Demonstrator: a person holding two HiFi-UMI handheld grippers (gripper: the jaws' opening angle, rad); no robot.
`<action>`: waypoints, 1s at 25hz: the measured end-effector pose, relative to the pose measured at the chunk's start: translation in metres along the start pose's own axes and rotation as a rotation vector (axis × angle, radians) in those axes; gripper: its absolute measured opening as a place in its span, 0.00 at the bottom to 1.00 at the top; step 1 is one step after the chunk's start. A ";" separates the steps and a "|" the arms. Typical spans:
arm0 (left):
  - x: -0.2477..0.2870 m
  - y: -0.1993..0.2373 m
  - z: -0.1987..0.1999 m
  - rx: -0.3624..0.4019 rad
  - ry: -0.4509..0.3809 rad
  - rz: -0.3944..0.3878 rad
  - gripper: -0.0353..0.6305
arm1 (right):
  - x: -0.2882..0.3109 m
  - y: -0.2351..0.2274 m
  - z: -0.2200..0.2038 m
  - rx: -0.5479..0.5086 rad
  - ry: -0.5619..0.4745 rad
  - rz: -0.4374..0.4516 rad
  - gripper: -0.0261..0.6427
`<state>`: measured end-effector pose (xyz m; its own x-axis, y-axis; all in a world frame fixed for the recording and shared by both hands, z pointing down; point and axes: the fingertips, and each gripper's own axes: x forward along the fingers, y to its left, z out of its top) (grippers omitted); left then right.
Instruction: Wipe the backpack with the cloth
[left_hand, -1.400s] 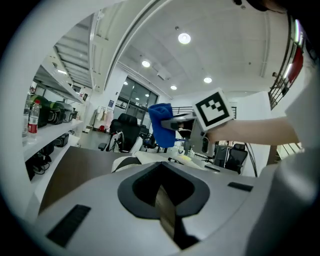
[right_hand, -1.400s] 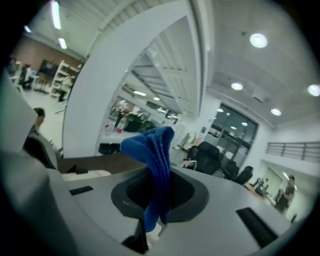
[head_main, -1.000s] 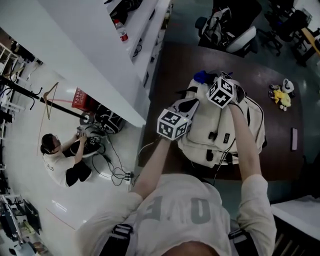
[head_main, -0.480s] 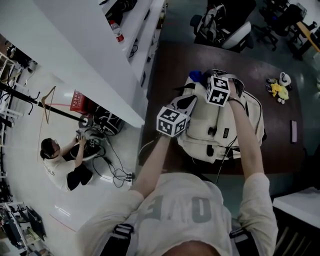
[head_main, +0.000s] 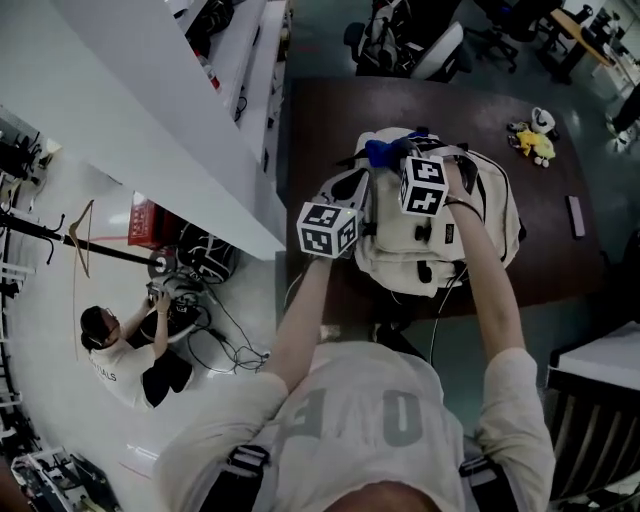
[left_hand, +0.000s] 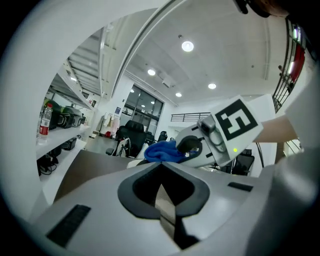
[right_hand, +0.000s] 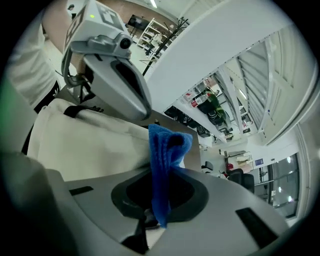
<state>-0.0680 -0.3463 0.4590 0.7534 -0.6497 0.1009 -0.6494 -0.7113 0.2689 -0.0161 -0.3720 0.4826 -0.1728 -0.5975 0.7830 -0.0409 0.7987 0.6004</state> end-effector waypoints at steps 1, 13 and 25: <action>-0.005 0.002 0.003 0.006 -0.005 -0.001 0.06 | -0.002 0.005 0.002 0.007 0.012 -0.003 0.09; -0.068 -0.022 0.003 0.028 -0.024 0.014 0.06 | -0.042 0.067 0.036 0.076 0.050 -0.056 0.09; -0.131 -0.076 -0.040 -0.022 -0.033 0.124 0.06 | -0.061 0.163 0.055 0.086 0.020 -0.068 0.09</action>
<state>-0.1138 -0.1964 0.4638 0.6632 -0.7412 0.1035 -0.7349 -0.6189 0.2772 -0.0667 -0.2015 0.5240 -0.1473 -0.6509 0.7447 -0.1364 0.7591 0.6365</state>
